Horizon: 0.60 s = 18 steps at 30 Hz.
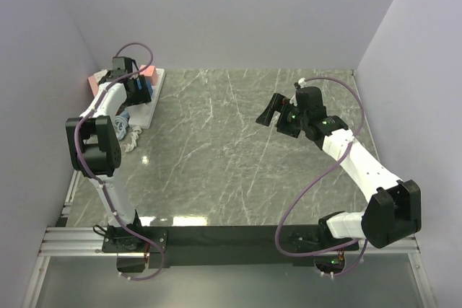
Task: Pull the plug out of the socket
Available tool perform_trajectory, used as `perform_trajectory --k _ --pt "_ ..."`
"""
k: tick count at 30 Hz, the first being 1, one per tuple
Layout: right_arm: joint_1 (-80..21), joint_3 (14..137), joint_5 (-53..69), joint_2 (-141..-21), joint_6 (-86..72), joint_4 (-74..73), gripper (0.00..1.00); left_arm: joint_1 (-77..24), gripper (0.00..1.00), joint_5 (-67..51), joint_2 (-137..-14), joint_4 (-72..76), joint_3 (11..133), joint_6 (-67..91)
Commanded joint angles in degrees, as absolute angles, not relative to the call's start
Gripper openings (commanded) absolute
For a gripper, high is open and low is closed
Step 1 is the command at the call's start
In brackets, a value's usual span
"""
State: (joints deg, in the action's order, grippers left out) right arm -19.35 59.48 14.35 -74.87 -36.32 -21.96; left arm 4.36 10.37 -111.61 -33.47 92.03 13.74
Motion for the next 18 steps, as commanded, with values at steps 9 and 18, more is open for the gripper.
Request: perform_trajectory --k 9,18 --pt "-19.69 60.91 11.78 -74.00 -35.16 -21.01 1.00 3.96 0.72 3.09 -115.75 -31.46 94.04 13.36" --pt "-19.69 61.26 11.51 -74.97 -33.58 -21.35 0.93 -6.06 0.44 5.00 -112.95 -31.64 90.19 14.85"
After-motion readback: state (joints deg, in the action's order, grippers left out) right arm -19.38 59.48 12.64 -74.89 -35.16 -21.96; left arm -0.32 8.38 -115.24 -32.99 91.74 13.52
